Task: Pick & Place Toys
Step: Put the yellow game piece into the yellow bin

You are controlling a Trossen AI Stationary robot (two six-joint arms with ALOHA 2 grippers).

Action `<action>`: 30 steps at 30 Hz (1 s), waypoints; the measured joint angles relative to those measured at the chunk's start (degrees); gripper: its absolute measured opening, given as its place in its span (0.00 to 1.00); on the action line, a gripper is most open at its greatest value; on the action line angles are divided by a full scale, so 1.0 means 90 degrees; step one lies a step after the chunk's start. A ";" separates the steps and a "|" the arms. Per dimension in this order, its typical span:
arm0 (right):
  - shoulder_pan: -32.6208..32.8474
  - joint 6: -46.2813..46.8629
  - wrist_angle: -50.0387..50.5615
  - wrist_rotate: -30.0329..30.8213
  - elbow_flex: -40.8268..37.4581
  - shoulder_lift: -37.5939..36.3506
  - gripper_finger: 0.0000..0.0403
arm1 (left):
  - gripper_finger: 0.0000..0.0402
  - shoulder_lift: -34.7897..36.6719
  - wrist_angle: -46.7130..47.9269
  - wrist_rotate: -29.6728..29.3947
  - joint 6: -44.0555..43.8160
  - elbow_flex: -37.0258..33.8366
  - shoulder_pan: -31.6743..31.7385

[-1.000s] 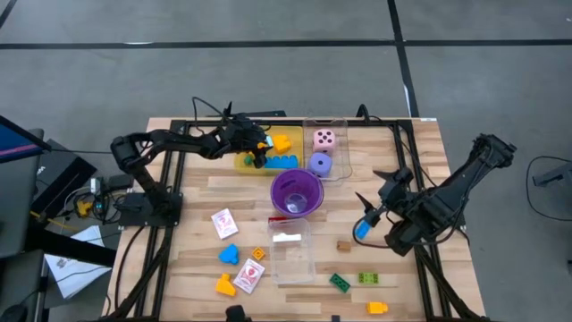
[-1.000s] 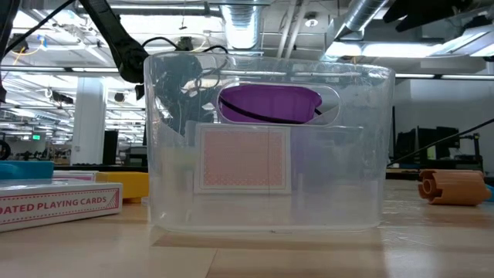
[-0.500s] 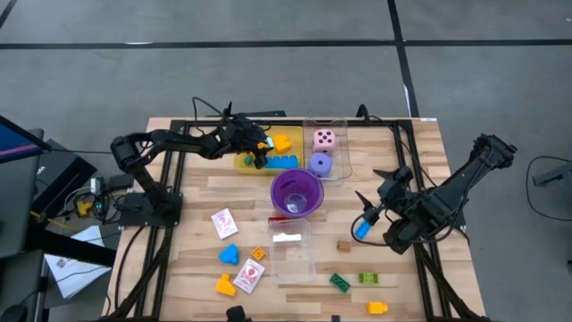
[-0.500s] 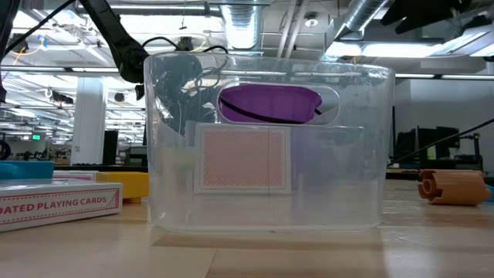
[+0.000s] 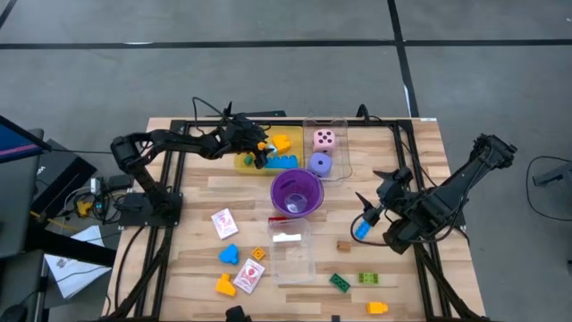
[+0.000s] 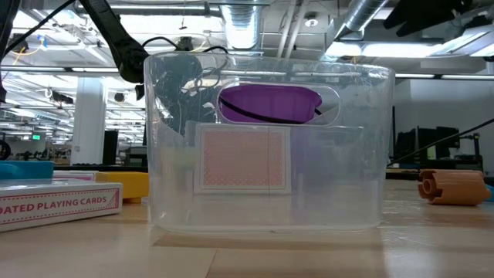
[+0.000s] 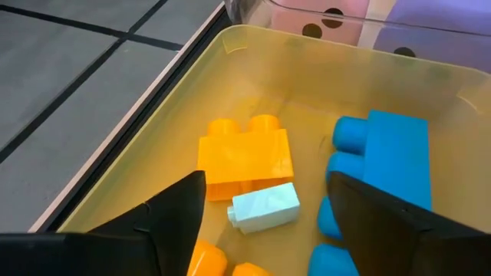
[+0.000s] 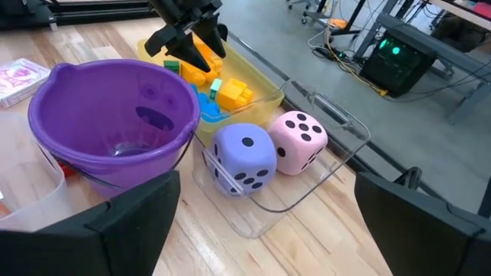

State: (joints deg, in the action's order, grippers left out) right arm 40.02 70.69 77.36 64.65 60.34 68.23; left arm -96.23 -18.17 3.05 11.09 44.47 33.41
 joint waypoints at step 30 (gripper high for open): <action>0.0475 -0.0080 0.0432 0.0060 -0.0002 0.0000 0.95 | 0.70 0.3275 0.3619 0.0338 -0.0504 -0.0027 -0.1614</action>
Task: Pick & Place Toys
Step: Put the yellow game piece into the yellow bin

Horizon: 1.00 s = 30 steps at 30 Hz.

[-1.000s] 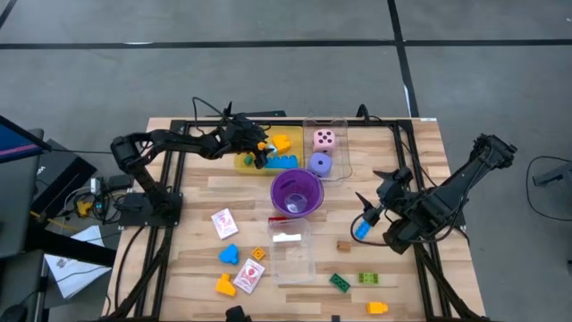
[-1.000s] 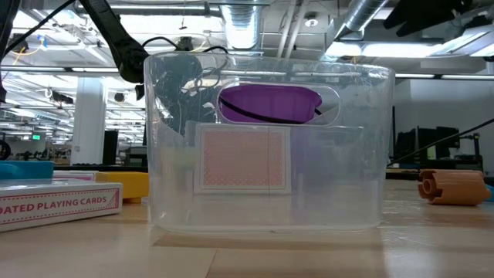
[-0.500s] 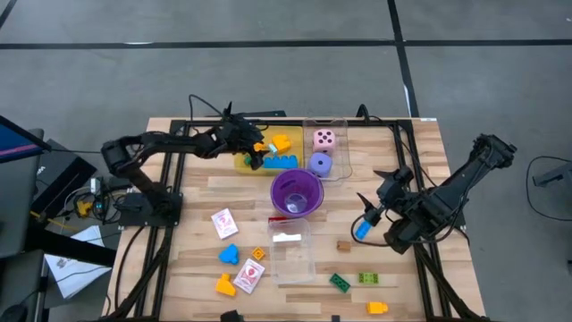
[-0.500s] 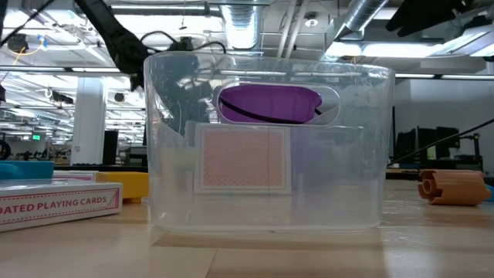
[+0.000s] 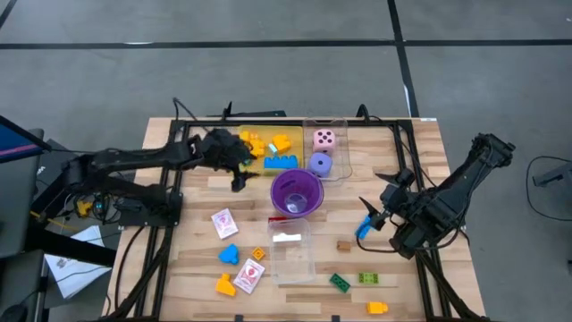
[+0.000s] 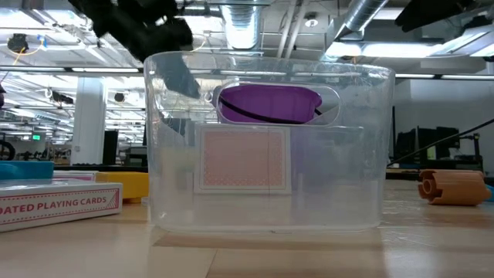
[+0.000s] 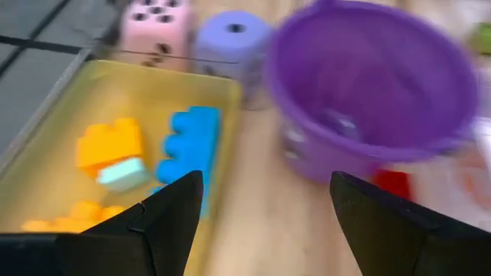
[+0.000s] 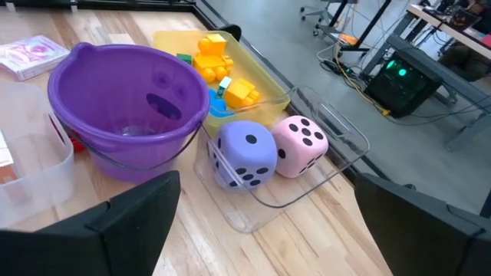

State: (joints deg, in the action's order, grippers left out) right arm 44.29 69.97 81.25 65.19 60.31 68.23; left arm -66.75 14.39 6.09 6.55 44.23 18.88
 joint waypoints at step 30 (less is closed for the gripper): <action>-0.0005 0.0015 -0.0075 -0.0095 0.0000 0.0000 0.95 | 0.70 0.0507 0.2100 -0.1000 -0.1681 0.0002 -0.2302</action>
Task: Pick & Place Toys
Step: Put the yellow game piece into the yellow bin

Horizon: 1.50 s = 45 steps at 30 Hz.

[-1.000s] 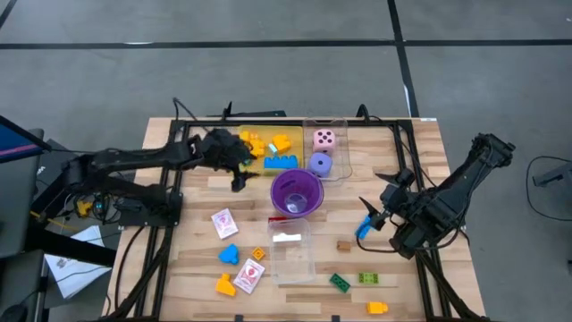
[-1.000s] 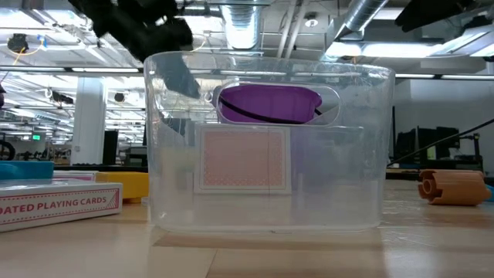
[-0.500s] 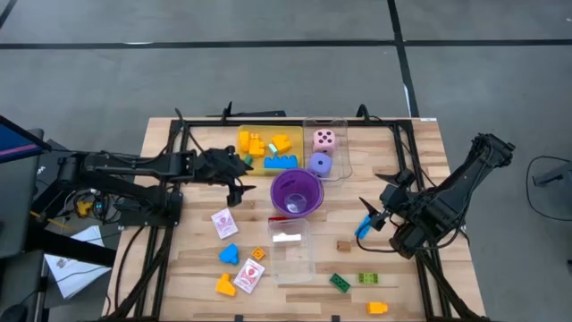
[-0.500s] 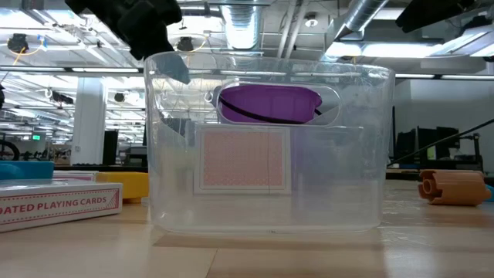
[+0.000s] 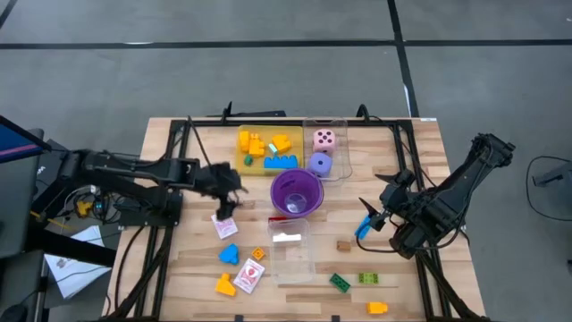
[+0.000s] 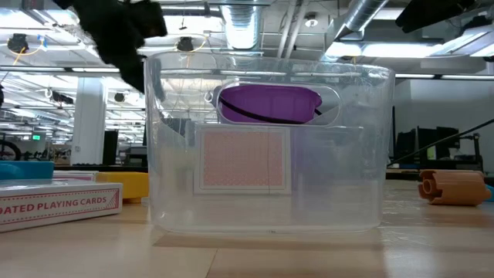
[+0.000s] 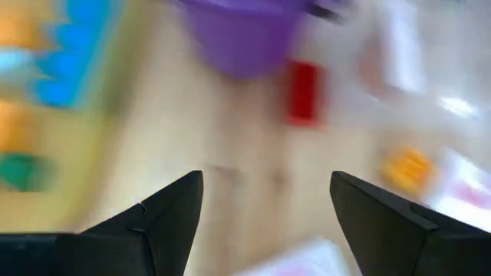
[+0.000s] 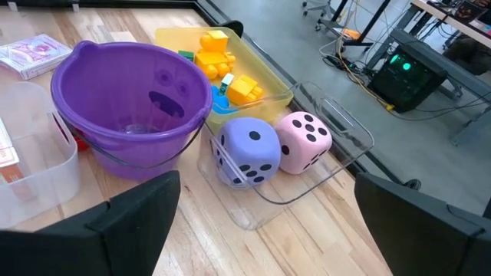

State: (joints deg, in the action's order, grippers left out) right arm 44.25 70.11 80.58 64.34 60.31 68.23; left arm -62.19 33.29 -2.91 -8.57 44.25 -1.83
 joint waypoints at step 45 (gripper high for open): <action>0.0000 0.0046 -0.0015 -0.0209 0.0000 0.0015 0.95 | 0.84 -0.4101 -0.3898 -0.1665 -0.2073 0.0020 -0.3300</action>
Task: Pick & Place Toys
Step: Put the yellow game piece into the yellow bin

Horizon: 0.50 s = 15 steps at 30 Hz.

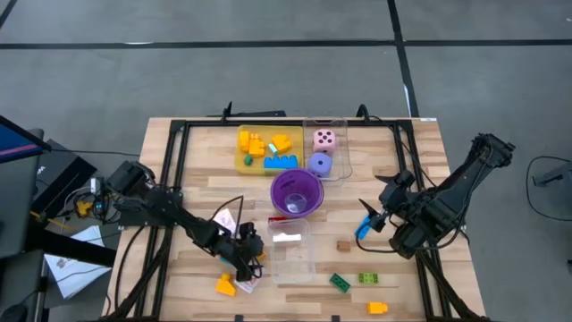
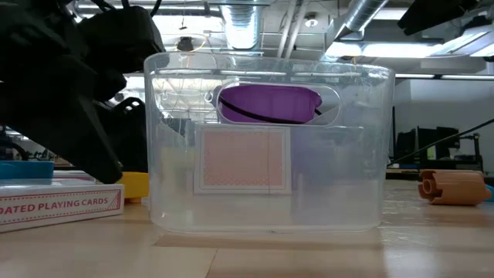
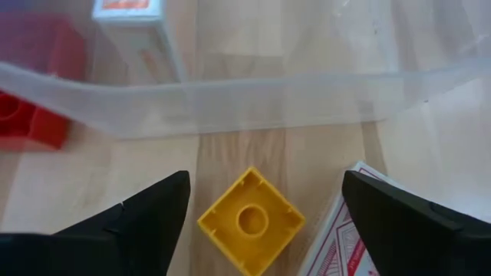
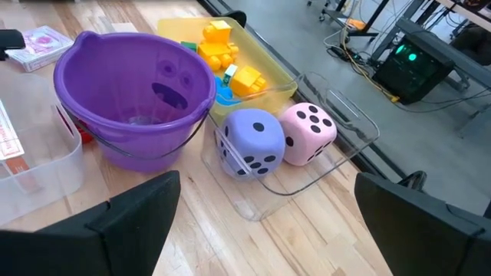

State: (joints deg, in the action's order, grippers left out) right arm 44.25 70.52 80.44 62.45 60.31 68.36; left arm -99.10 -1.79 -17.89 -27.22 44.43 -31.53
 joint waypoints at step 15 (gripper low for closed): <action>0.0000 0.0000 -0.0024 -0.0126 0.0000 0.0005 0.95 | 0.76 -0.0058 0.0265 -0.0030 -0.0606 0.0005 -0.0002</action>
State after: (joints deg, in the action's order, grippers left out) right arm 44.25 70.52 80.22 61.32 60.31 68.40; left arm -99.62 0.60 -18.15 -32.68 44.47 -31.55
